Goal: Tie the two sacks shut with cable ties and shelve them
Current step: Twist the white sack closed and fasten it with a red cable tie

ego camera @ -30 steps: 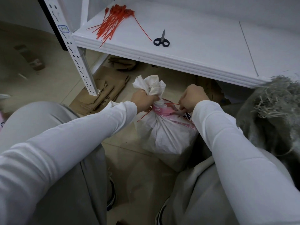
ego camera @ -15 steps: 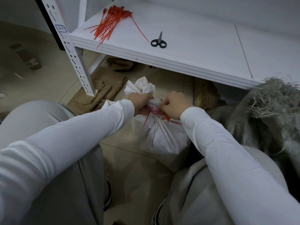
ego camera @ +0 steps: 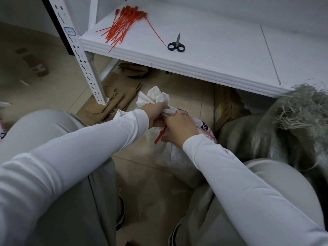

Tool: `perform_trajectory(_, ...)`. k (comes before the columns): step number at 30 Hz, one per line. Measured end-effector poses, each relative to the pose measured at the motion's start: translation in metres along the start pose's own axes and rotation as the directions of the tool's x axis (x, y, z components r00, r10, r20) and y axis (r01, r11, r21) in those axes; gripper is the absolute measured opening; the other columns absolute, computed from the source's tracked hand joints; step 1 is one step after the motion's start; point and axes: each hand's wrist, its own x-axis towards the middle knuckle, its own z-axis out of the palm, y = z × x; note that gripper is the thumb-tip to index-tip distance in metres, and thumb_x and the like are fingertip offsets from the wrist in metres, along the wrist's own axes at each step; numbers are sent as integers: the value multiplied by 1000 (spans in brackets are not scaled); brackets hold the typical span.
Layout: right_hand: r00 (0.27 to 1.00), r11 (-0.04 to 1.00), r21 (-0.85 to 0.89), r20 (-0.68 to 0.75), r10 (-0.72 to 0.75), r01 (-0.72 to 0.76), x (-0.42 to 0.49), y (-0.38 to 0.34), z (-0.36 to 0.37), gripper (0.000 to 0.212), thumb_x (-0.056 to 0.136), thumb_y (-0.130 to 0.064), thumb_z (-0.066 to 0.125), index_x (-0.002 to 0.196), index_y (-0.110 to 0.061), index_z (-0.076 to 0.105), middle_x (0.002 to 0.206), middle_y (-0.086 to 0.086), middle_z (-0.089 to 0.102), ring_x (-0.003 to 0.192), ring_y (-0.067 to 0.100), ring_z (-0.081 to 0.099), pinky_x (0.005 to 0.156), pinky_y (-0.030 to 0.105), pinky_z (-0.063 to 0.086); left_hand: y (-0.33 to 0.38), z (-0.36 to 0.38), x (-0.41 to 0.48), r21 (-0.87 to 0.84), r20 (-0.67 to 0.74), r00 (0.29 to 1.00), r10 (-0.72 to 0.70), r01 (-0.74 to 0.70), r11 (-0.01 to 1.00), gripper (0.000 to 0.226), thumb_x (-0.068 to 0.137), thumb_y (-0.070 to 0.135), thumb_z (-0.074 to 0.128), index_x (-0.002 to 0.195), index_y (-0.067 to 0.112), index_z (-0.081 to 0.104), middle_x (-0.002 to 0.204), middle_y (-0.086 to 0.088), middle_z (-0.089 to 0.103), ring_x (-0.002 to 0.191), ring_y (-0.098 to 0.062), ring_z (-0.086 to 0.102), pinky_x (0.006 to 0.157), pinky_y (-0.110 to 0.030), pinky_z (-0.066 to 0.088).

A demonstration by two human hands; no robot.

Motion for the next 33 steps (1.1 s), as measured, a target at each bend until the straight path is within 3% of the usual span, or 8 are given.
perform_trajectory(10,999,984,180,-44,23,-15,-6,0,-1,30,103,-20,43,127,-10,58,123,11,63,106,27,63,94,39,52,1,-3,2,2,-27,1000,-2,2,1000,40,84,28,65,117,7,57,82,-7,66,62,-16,64,46,-22,51)
perform_trajectory(16,980,942,309,-106,167,-127,1,13,1,30,96,-12,44,115,-12,67,107,14,68,96,31,64,88,43,51,2,-5,1,-56,73,997,32,-27,998,49,84,38,66,119,5,58,100,-16,70,90,-26,71,78,-37,60)
perform_trajectory(19,969,875,463,-119,216,-138,-1,17,-2,25,96,-14,49,109,-15,71,102,11,71,91,27,64,89,41,52,3,-7,-6,230,8,992,129,-127,965,58,86,58,53,113,7,61,94,-11,71,86,-25,71,79,-40,60)
perform_trajectory(21,966,843,516,-107,236,-149,-3,20,-3,23,97,-13,52,106,-14,73,98,9,72,87,23,65,89,38,52,4,-9,-19,522,6,968,250,-216,825,61,88,65,41,102,10,64,89,-11,70,80,-27,70,76,-39,60)
perform_trajectory(23,962,817,552,-93,258,-166,-3,25,-2,20,97,-14,54,102,-13,74,94,8,72,84,20,65,89,36,53,3,-10,-31,673,67,935,348,-299,676,56,94,59,35,94,11,63,82,-13,70,73,-28,70,71,-39,60)
perform_trajectory(25,956,775,605,-75,282,-181,-4,29,-2,19,97,-17,56,101,-13,74,92,7,72,84,20,66,90,38,54,1,-11,-41,670,145,890,433,-410,619,45,99,44,37,84,10,62,75,-14,70,67,-28,70,68,-39,60)
perform_trajectory(31,965,675,726,-63,253,-130,-16,34,-6,19,96,-15,58,104,-15,75,94,6,74,85,17,69,90,37,55,-5,-9,-40,365,214,853,476,-522,771,28,90,-9,40,90,6,64,92,-19,70,79,-23,70,74,-35,59)
perform_trajectory(33,972,676,729,-65,224,-107,-19,38,-6,16,93,-17,62,101,-16,76,94,7,74,88,21,69,90,42,55,-13,-11,-30,477,313,758,573,-647,595,28,87,-12,50,98,8,67,101,-14,70,86,-16,68,76,-26,57)
